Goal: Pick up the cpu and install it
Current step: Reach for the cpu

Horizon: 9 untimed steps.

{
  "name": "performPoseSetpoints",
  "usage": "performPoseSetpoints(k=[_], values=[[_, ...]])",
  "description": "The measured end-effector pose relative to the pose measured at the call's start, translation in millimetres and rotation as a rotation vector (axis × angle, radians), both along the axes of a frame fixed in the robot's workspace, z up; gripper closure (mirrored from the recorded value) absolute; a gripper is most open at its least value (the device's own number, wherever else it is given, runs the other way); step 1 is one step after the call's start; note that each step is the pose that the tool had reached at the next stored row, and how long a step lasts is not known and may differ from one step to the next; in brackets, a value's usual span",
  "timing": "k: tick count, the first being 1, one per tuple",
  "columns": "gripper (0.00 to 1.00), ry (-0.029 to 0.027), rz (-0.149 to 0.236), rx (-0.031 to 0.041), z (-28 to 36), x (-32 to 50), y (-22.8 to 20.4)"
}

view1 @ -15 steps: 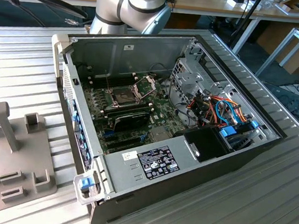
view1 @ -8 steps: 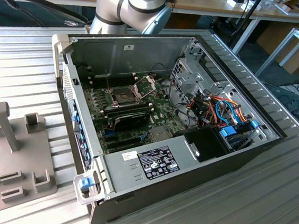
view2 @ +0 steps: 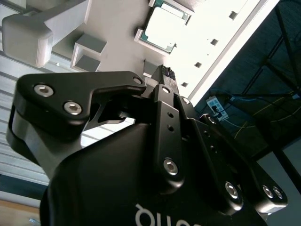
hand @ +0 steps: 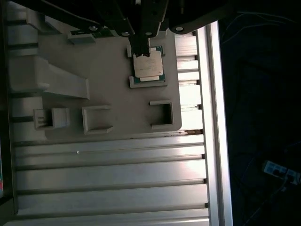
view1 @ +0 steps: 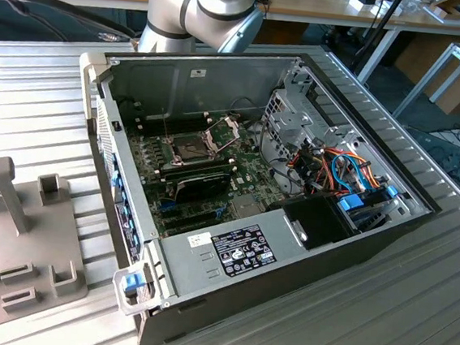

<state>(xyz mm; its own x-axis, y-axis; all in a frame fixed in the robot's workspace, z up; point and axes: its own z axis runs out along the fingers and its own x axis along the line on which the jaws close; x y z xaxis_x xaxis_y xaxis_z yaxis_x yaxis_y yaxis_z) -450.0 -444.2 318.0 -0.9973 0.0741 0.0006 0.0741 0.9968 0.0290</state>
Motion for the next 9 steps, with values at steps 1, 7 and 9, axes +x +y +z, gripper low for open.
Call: performPoseSetpoints(k=[1,7,9], values=[[0.89,0.0003,0.001,-0.0002,-0.6,-0.2,-0.1],[0.89,0.0003,0.034,-0.0011,-4.5,-1.2,-0.3],[0.89,0.0004,0.055,-0.0015,-7.5,-1.8,-0.5]])
